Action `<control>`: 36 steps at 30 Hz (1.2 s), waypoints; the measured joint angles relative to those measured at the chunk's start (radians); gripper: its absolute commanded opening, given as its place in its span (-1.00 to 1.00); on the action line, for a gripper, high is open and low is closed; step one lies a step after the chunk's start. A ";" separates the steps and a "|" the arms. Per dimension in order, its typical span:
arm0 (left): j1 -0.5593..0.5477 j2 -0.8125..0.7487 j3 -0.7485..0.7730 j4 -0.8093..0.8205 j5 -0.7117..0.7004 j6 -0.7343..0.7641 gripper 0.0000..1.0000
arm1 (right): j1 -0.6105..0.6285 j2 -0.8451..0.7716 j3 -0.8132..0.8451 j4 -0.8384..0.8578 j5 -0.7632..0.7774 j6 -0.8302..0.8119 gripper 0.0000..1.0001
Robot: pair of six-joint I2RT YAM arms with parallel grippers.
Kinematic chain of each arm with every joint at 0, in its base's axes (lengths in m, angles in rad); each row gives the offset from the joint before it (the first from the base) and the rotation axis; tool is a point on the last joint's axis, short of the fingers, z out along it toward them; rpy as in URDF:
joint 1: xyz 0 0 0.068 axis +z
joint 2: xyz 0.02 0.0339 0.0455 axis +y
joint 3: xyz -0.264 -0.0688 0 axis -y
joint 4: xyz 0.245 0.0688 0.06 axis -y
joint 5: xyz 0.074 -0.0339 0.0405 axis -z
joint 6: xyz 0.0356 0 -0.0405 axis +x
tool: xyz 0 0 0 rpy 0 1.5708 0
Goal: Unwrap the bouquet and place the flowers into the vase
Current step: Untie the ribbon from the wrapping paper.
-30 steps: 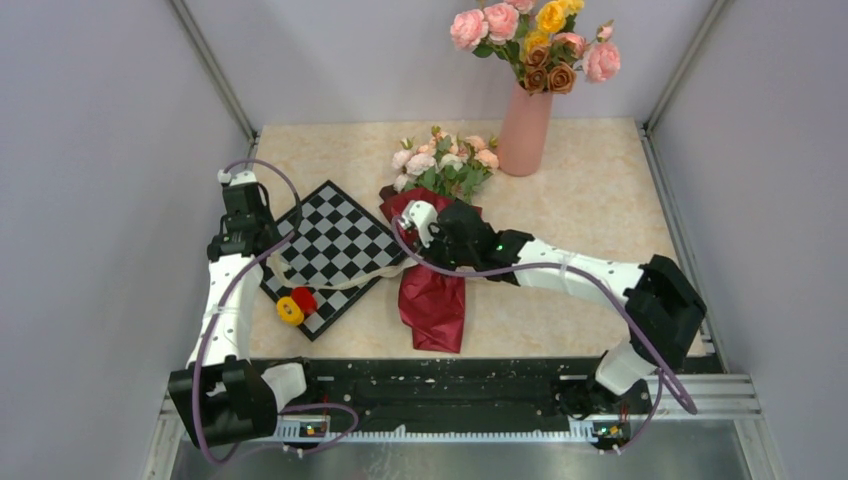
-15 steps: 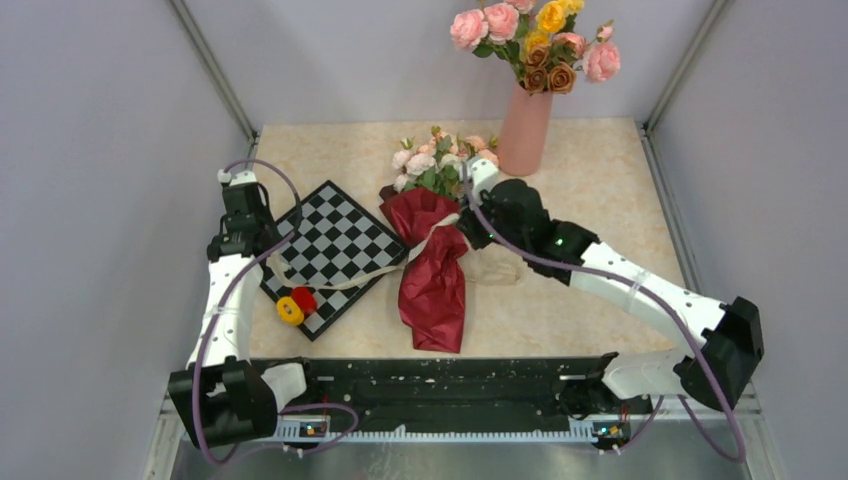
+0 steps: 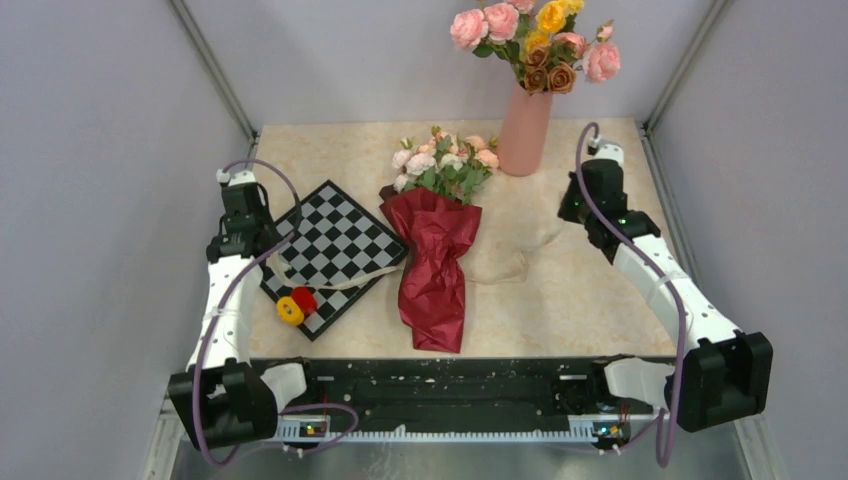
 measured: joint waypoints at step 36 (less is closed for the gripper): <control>0.002 -0.056 -0.016 0.003 0.037 -0.006 0.97 | -0.371 0.223 -0.076 0.164 0.210 0.014 0.79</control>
